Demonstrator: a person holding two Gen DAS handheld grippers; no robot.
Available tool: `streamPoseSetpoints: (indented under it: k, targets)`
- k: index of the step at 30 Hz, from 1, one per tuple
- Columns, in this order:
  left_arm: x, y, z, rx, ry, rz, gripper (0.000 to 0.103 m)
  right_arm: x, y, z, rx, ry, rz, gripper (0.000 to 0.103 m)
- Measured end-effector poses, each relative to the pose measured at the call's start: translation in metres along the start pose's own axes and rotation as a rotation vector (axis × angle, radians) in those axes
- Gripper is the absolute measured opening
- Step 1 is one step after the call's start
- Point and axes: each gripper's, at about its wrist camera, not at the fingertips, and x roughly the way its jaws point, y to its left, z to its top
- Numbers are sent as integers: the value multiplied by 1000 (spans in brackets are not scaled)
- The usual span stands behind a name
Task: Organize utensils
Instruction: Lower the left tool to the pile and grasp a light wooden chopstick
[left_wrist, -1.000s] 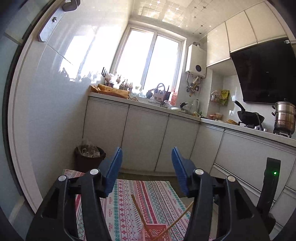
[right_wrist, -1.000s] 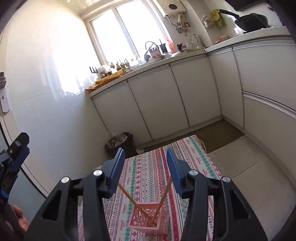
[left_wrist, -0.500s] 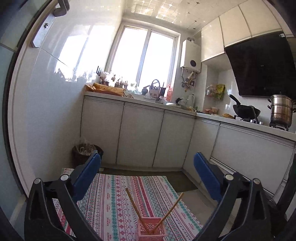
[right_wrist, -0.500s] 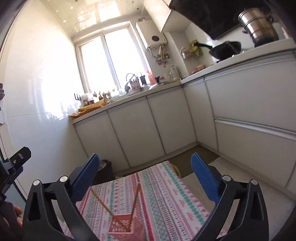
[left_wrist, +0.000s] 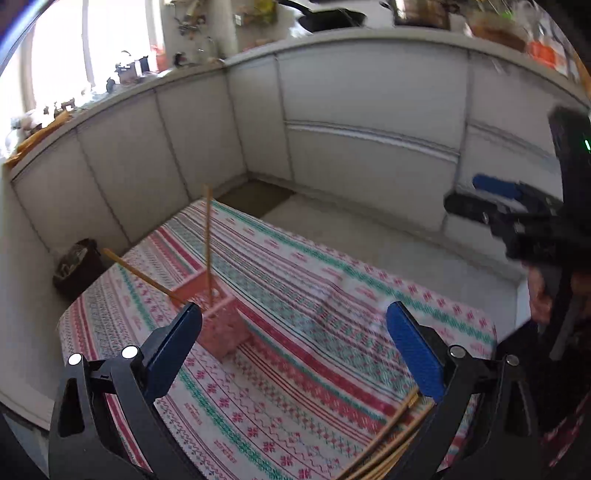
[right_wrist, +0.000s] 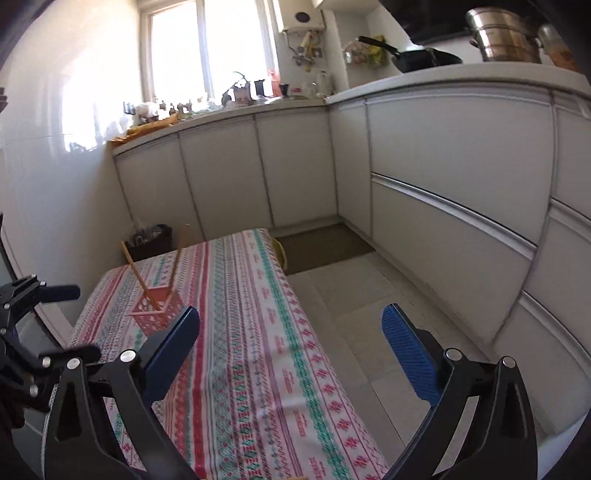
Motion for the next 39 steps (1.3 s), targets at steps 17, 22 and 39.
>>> streamPoseSetpoints:
  k: [17,22,39]
  targets:
    - [146,-150,-20,379,538,-306,64,32,-121,-21,496,189,4,96]
    - [167,-156,-27,434,641,-339,39,33,-133,-23,538,203,24,96]
    - [152,-76,-22,201,528,-185,7,95,-104,-69,657,617,283,96]
